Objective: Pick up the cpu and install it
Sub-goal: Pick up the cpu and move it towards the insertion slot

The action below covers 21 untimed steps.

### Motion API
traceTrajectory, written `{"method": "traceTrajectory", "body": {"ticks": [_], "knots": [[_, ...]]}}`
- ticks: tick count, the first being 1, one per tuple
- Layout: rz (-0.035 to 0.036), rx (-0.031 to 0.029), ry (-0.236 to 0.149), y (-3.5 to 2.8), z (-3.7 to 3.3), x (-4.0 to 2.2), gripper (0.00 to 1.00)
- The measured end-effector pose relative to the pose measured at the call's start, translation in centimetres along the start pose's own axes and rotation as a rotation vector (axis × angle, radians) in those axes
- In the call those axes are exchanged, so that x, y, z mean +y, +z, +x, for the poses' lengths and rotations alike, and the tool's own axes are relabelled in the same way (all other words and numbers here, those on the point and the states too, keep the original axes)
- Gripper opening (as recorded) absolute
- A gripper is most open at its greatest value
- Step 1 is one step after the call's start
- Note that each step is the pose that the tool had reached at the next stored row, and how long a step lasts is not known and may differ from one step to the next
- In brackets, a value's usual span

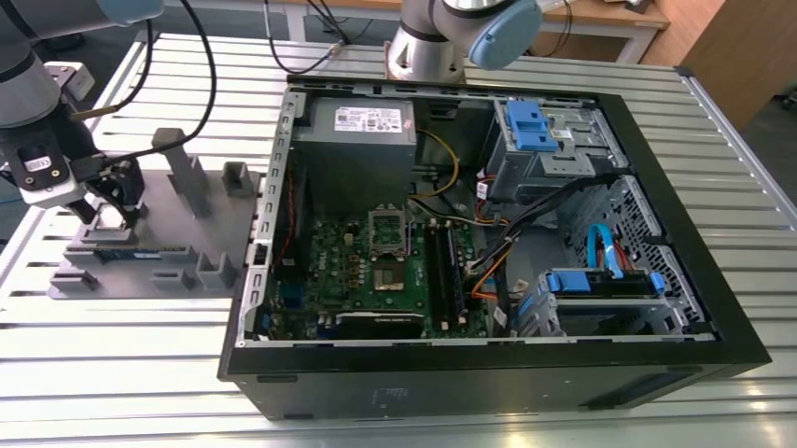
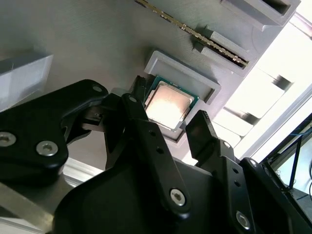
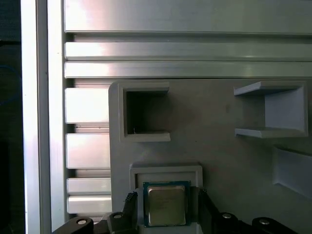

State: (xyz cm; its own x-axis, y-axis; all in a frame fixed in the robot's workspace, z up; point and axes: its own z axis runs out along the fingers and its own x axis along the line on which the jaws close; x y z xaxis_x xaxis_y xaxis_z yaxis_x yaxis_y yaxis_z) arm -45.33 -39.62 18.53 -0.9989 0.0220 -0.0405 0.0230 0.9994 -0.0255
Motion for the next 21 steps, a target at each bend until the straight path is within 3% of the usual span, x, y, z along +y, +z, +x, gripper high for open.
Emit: {"method": "traceTrajectory", "body": {"ticks": [3,4,7,9,17,21], "knots": [[-0.014,0.0006,0.001,-0.02,0.0,0.01,0.6],[-0.0156,0.0004,0.001,-0.01,0.0,0.01,0.6],[-0.0166,0.0005,0.0,0.0,0.0,-0.02,0.6],[-0.022,0.0003,-0.001,0.0,0.01,-0.04,0.6],[-0.0242,0.0,-0.028,0.06,0.02,-0.13,0.6],[-0.0323,-0.0006,-0.042,0.08,0.02,-0.23,0.6]]}}
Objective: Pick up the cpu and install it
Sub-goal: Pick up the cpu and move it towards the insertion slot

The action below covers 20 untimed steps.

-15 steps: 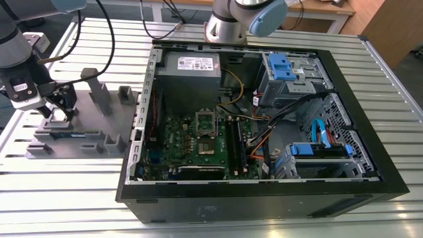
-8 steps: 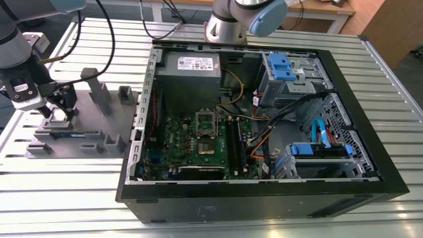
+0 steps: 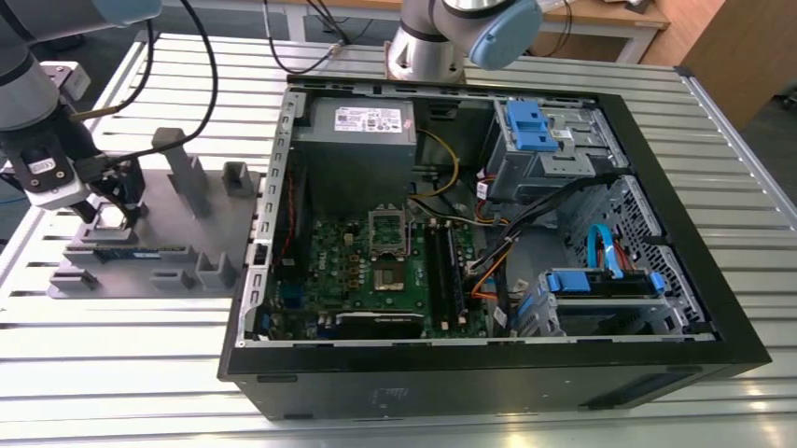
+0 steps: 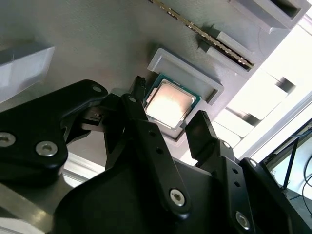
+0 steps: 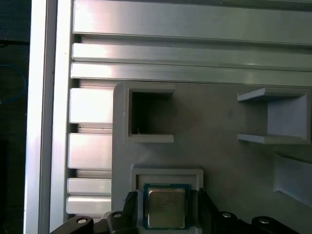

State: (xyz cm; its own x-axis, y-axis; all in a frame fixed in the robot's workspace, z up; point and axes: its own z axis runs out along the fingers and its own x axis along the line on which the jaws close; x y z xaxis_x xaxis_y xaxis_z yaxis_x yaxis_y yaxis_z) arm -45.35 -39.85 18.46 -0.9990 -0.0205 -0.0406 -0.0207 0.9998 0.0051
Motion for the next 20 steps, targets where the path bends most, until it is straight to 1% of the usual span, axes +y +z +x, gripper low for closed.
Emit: {"method": "traceTrajectory", "body": {"ticks": [1,4,10,20], "knots": [[-0.0033,-0.0002,-0.002,0.02,0.0,-0.03,0.6],[-0.0066,-0.0002,-0.005,0.05,0.0,-0.08,0.6],[-0.008,-0.0002,-0.006,0.15,0.01,-0.14,0.6],[-0.0081,-0.0002,-0.006,0.18,0.01,-0.14,0.6]]}}
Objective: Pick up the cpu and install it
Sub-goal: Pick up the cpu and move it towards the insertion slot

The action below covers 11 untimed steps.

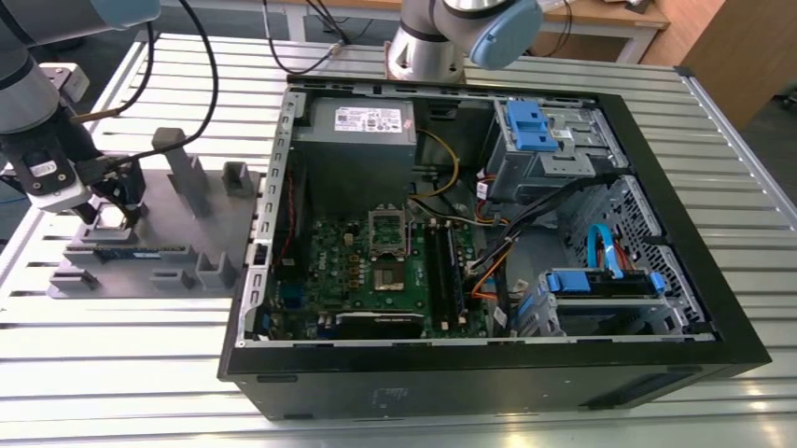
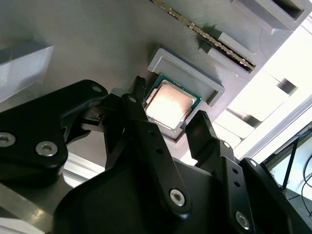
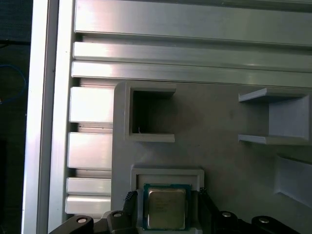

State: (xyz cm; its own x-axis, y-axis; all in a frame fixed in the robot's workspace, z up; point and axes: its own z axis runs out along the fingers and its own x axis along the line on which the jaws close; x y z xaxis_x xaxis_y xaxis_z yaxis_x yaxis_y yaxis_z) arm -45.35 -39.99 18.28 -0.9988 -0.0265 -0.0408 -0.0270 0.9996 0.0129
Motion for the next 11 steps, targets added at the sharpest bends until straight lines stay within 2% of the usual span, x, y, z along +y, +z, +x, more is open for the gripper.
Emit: {"method": "traceTrajectory", "body": {"ticks": [11], "knots": [[0.0005,-0.0003,0.016,0.11,0.0,-0.01,0.6]]}}
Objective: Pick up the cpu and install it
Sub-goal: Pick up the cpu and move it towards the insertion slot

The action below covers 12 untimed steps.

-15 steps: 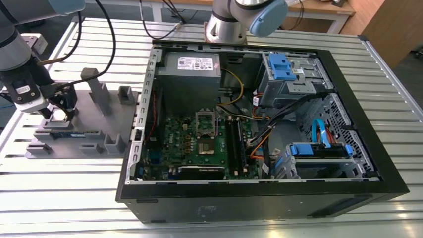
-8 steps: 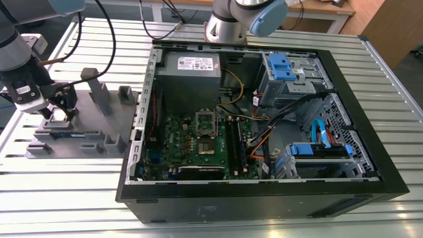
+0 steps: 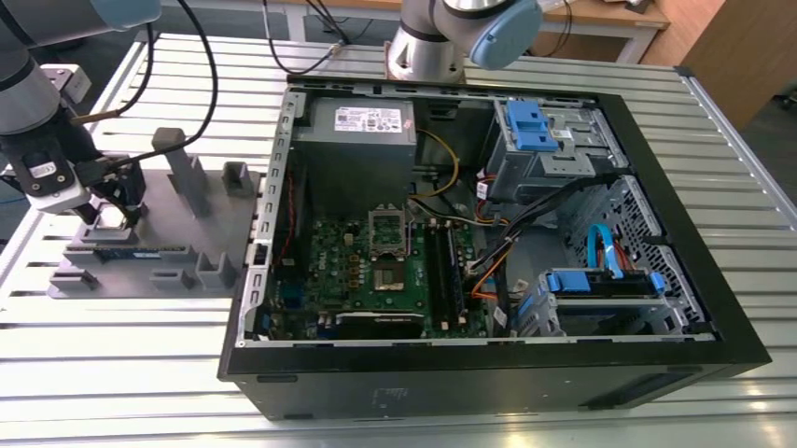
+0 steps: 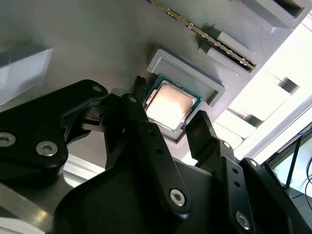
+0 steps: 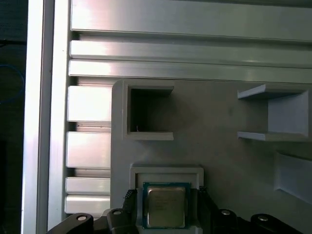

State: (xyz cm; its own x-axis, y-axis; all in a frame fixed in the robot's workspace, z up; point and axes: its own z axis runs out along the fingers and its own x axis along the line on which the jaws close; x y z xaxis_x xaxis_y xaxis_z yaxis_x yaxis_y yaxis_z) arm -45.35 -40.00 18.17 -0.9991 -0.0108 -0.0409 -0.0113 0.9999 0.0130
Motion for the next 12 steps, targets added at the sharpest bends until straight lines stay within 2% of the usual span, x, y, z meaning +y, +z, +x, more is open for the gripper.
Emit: {"method": "traceTrajectory", "body": {"ticks": [12], "knots": [[0.0,-0.0003,0.0,0.0,0.06,0.0,0.6]]}}
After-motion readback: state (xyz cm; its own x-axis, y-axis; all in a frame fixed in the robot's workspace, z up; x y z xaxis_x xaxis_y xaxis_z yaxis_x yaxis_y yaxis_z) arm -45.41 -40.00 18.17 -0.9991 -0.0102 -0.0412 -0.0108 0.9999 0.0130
